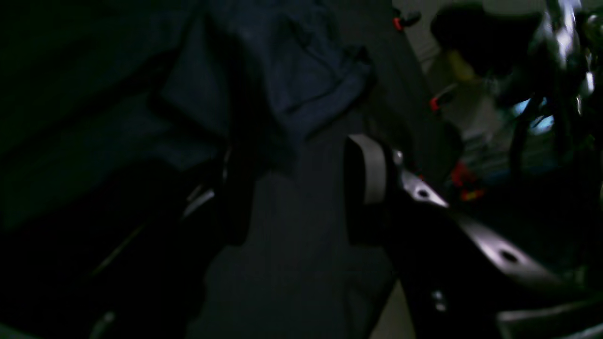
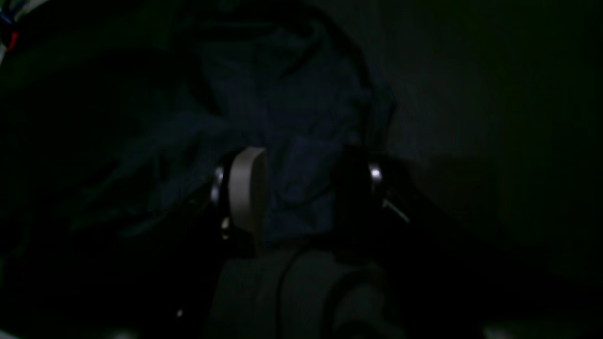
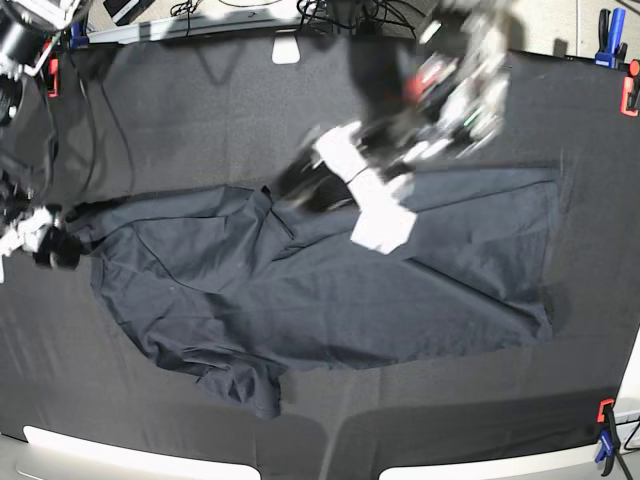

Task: Layout the t-shirt on the table in an organized manner, then fold the t-shirt properly
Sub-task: 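Move the left gripper over the shirt's middle and grasp the fold edge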

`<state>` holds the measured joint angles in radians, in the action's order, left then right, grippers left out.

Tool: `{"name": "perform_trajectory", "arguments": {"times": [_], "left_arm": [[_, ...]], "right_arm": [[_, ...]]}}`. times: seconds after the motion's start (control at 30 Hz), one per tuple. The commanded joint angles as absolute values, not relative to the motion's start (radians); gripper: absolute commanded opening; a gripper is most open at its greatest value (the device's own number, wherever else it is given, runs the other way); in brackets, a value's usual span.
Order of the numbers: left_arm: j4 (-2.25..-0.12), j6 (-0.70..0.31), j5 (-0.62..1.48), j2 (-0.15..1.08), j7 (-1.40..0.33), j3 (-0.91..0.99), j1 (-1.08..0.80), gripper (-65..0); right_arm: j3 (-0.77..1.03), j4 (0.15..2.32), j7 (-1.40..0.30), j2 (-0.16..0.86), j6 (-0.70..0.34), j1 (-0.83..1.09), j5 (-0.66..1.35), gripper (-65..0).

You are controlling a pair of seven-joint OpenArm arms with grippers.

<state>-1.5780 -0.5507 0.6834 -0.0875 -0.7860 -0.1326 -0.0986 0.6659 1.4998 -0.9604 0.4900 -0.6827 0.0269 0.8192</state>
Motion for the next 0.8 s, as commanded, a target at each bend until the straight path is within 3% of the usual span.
{"name": "perform_trajectory", "arguments": {"times": [0.0, 0.27, 0.63, 0.7, 0.77], "left_arm": [[-1.548, -0.561, 0.707, -0.106, -0.779, -0.139, -0.064, -37.5], [-1.281, -0.561, 0.623, -0.149, -0.784, -0.147, 0.074, -37.5], [-1.249, -0.524, 0.55, -0.149, -0.646, -0.265, 0.089, -37.5], [-1.249, -0.524, 0.55, -0.149, -0.625, -0.285, 0.089, -41.1], [-1.249, -0.524, 0.55, -0.149, -0.607, -0.291, 0.089, -49.3]], "right_arm": [[0.677, 1.517, -0.952, 0.513, -0.698, 0.024, 0.842, -38.6], [0.713, 1.517, -0.949, 0.513, -0.698, 0.07, 0.842, -38.6], [0.717, 1.517, -0.951, 0.513, -0.698, 0.07, 0.849, -38.6], [0.717, 1.517, -0.956, 0.512, -0.698, 0.07, 0.849, -38.6], [0.717, 1.517, -0.962, 0.512, -0.698, 0.07, 0.849, -38.6]]}}
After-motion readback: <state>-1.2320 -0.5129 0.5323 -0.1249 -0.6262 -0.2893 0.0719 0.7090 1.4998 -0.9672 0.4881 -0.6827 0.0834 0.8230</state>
